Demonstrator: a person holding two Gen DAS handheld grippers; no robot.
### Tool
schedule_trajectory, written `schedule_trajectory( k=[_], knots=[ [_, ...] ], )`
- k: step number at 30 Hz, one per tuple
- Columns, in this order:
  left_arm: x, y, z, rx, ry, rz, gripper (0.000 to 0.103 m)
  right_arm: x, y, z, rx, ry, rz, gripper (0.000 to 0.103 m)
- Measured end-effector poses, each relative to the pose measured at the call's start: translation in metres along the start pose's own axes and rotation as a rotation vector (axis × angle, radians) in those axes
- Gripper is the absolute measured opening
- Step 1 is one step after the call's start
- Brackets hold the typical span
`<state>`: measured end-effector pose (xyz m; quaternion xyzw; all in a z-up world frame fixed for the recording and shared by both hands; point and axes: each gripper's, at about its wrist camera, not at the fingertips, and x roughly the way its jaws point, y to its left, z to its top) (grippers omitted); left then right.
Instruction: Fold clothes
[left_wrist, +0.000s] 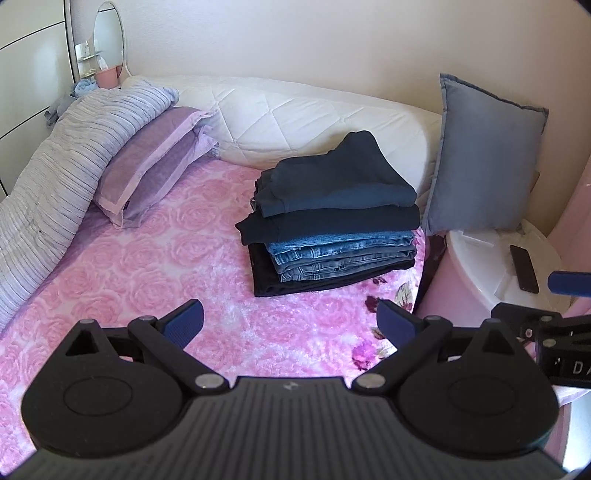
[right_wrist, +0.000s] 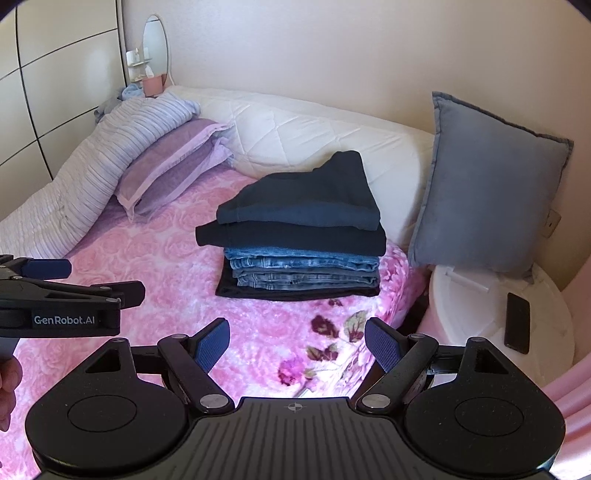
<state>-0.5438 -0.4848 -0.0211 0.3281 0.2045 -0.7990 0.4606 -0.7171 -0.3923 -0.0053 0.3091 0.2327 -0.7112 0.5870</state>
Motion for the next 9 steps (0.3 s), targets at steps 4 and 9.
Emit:
schedule_trajectory(
  k=[4,9],
  knots=[
    [0.0015,-0.0033,0.0004,-0.004,0.001,-0.001,0.099,0.001,-0.0047,0.0012,-0.002,0.004,0.002,0.083],
    [-0.0004,-0.0051,-0.0005,-0.015,-0.011,0.001,0.099,0.0014,-0.0077,0.0017,-0.011,0.006,0.007,0.083]
  ],
)
